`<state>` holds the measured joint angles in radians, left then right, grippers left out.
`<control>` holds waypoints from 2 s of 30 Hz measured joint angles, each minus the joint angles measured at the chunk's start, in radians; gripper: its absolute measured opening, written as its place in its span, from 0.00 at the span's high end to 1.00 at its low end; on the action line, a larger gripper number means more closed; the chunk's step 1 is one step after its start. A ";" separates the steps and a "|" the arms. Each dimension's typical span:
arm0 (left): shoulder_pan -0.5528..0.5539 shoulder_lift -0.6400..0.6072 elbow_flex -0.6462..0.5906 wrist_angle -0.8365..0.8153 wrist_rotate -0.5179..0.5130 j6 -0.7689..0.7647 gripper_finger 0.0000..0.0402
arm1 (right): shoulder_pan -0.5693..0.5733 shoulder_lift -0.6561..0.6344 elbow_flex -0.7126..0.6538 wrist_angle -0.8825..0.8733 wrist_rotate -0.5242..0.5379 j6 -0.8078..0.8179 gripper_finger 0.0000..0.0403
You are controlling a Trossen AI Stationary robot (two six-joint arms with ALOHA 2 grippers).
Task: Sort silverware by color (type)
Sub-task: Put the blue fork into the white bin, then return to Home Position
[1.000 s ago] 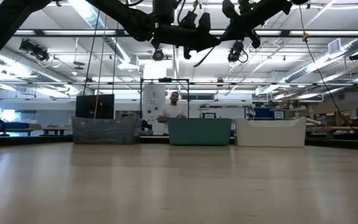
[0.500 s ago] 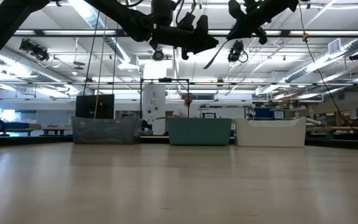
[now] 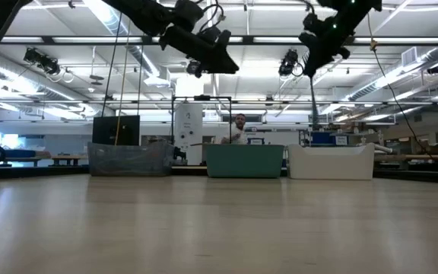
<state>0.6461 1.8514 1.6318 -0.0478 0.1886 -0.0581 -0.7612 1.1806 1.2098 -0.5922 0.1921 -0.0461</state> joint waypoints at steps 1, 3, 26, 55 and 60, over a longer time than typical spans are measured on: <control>0.005 -0.008 0.000 -0.042 0.000 0.024 0.76 | 0.002 0.009 0.000 -0.026 0.000 -0.021 0.98; 0.009 -0.021 0.000 -0.110 -0.001 0.071 0.76 | 0.008 0.025 0.000 -0.055 0.008 -0.041 0.98; 0.015 -0.070 0.000 -0.665 -0.057 0.175 0.76 | 0.015 0.308 0.000 -0.209 0.092 -0.196 0.91; 0.043 -0.415 -0.003 -0.775 -0.259 0.072 0.76 | -0.038 -0.052 -0.116 -0.019 -0.136 -0.020 0.79; 0.024 -0.502 -0.003 -0.818 -0.329 0.038 0.76 | -0.047 -0.188 -0.212 0.036 -0.141 0.026 0.79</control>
<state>0.6702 1.3498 1.6283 -0.8653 -0.1404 -0.0198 -0.8078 0.9928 0.9973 -0.5559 0.0509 -0.0199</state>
